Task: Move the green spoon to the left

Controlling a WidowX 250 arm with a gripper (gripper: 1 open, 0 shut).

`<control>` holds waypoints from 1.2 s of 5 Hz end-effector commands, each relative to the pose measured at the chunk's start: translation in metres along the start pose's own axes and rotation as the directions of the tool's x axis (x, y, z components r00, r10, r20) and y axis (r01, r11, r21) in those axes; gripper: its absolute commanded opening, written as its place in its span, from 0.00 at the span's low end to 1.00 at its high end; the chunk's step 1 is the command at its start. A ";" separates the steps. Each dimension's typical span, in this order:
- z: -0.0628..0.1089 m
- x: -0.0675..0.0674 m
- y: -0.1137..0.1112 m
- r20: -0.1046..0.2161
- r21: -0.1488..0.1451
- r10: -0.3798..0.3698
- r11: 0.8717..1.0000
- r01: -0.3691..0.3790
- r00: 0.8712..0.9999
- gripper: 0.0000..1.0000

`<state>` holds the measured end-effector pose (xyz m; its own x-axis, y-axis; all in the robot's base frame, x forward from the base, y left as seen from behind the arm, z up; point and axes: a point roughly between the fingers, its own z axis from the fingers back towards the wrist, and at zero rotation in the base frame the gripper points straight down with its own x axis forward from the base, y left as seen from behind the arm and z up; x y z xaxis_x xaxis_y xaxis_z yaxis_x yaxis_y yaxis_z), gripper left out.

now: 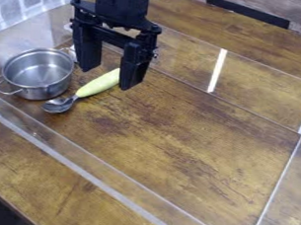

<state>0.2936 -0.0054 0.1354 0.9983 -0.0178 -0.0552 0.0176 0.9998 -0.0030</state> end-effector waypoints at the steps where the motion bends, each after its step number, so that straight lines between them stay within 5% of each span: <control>1: -0.009 -0.001 -0.002 -0.025 -0.001 0.001 1.000 -0.001 1.000 1.00; 3: -0.002 0.020 -0.031 0.033 -0.026 -0.028 0.999 0.029 0.999 1.00; 6: 0.003 0.052 -0.035 0.119 0.014 -0.023 1.000 0.021 0.993 1.00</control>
<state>0.3387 -0.0425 0.1178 0.9991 -0.0433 0.0041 0.0432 0.9990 0.0115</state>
